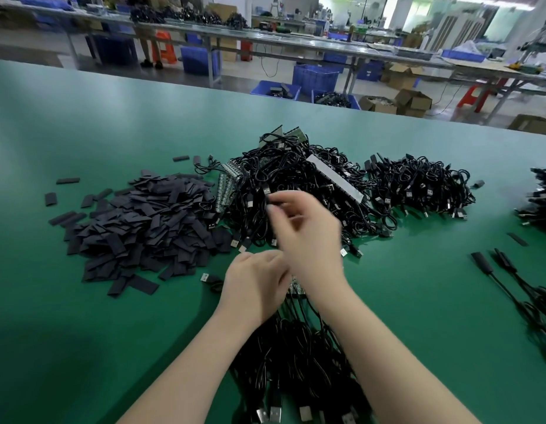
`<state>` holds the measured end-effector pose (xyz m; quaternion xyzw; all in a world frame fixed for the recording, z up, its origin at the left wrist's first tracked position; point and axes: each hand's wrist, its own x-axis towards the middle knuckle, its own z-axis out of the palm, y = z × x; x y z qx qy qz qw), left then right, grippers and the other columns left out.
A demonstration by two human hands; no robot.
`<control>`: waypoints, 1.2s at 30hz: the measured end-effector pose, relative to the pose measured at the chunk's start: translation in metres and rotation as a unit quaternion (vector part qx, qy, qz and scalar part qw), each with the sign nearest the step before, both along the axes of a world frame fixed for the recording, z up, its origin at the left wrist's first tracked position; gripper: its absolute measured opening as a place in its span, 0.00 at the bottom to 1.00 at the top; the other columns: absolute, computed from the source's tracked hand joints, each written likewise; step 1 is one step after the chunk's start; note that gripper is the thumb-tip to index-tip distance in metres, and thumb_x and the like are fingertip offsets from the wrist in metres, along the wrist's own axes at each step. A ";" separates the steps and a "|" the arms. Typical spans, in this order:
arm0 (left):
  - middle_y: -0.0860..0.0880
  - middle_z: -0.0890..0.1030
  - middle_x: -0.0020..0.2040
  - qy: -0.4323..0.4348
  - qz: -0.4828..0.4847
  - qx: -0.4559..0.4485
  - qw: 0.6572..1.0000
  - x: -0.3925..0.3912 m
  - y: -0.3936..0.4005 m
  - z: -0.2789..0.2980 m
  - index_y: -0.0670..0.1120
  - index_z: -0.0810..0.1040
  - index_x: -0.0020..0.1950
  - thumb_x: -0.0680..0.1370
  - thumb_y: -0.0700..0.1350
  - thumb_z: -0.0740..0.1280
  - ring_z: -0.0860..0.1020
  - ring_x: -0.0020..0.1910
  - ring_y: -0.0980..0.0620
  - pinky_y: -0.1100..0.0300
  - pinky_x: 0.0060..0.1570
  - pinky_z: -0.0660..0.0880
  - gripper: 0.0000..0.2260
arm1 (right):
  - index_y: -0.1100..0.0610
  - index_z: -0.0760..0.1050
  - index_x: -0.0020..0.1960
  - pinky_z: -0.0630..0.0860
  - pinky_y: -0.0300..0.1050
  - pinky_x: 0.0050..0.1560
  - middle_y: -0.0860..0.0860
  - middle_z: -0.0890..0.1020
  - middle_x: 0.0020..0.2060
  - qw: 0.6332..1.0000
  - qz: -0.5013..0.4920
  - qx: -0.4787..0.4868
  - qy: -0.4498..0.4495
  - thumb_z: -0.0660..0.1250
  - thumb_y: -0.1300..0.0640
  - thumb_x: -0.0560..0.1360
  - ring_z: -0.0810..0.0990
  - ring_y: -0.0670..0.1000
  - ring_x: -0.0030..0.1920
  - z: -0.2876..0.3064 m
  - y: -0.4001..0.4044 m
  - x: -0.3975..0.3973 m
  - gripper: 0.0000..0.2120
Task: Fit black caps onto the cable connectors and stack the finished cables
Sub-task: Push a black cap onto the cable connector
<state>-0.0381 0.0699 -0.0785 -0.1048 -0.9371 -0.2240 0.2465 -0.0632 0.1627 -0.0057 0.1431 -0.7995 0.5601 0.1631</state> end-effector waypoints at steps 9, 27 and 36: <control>0.60 0.75 0.52 -0.202 -0.058 0.133 0.969 -0.010 0.011 0.011 0.60 0.70 0.68 0.80 0.48 0.64 0.74 0.51 0.61 0.60 0.49 0.75 0.17 | 0.48 0.81 0.53 0.75 0.36 0.32 0.48 0.85 0.36 0.964 -0.121 -0.174 -0.159 0.73 0.57 0.76 0.83 0.45 0.32 -0.063 0.098 0.005 0.07; 0.64 0.78 0.49 -0.092 -0.030 0.147 0.984 0.007 0.020 -0.003 0.59 0.80 0.61 0.76 0.52 0.70 0.75 0.51 0.65 0.76 0.47 0.69 0.13 | 0.49 0.82 0.48 0.79 0.40 0.36 0.57 0.84 0.38 0.947 -0.037 -0.264 -0.178 0.73 0.63 0.75 0.86 0.56 0.38 -0.081 0.097 0.021 0.09; 0.64 0.79 0.47 -0.098 -0.047 0.155 0.982 0.007 0.021 -0.003 0.57 0.83 0.54 0.71 0.56 0.75 0.75 0.52 0.63 0.61 0.54 0.73 0.13 | 0.51 0.80 0.44 0.77 0.36 0.35 0.51 0.85 0.33 0.954 -0.018 -0.233 -0.187 0.74 0.64 0.73 0.84 0.49 0.34 -0.081 0.094 0.023 0.08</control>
